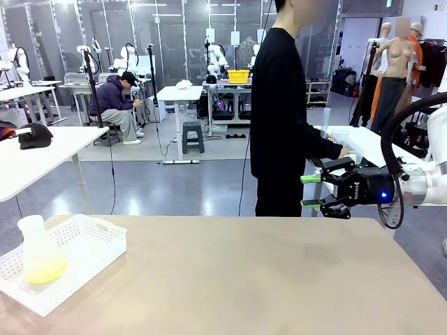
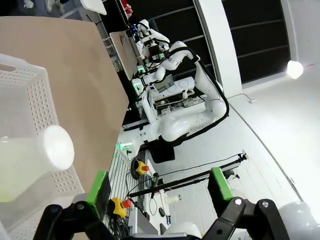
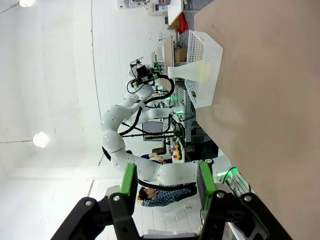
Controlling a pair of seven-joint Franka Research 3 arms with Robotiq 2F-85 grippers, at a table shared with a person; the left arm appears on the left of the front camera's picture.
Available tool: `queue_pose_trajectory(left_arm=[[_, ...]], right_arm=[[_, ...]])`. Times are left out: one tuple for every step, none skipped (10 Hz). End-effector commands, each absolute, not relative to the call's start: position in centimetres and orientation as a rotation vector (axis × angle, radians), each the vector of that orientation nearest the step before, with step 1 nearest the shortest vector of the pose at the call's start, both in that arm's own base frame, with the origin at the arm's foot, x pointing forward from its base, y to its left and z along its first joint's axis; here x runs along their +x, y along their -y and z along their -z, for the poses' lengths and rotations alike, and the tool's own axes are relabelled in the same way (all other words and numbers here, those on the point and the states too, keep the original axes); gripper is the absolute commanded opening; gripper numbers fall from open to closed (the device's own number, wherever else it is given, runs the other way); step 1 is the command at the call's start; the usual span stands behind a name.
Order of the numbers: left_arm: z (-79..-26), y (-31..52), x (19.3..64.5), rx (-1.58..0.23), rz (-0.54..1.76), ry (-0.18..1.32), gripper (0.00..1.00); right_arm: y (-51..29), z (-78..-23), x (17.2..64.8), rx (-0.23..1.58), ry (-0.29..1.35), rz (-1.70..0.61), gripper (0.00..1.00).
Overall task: Prepare the solutions needed for the experiment.
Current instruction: When the human places the Big flask in the center of the table, pick up the Big flask and place it in the left Organizing basket.
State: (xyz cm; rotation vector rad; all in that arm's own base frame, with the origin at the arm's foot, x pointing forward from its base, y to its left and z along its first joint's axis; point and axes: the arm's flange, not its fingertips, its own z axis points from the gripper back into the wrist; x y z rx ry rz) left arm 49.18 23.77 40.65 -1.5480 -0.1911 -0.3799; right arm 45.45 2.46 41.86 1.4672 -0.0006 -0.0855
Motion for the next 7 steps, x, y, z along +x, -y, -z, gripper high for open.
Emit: queue_pose_trajectory(left_arm=[[-40.80,-23.76,49.04,-1.563,0.402,0.194,1.00],[-40.80,-23.76,49.04,-1.563,0.402,0.194,1.00],[-40.80,-23.76,49.04,-1.563,0.402,0.194,1.00],[-40.80,-23.76,49.04,-1.563,0.402,0.194,1.00],[-40.80,-23.76,49.04,-1.563,0.402,0.194,1.00],[-40.80,-23.76,49.04,-1.563,0.402,0.194,1.00],[-40.80,-23.76,49.04,-1.563,0.402,0.194,1.00]], right_arm=[[-2.41,-41.97,45.37,1.465,-0.002,0.078,0.61],[-2.41,-41.97,45.37,1.465,-0.002,0.078,0.61],[-2.41,-41.97,45.37,1.465,-0.002,0.078,0.61],[-2.41,-41.97,45.37,1.465,-0.002,0.078,0.61],[-2.41,-41.97,45.37,1.465,-0.002,0.078,0.61],[-2.41,-41.97,45.37,1.465,-0.002,0.078,0.61],[-2.41,-41.97,45.37,1.465,-0.002,0.078,0.61]])
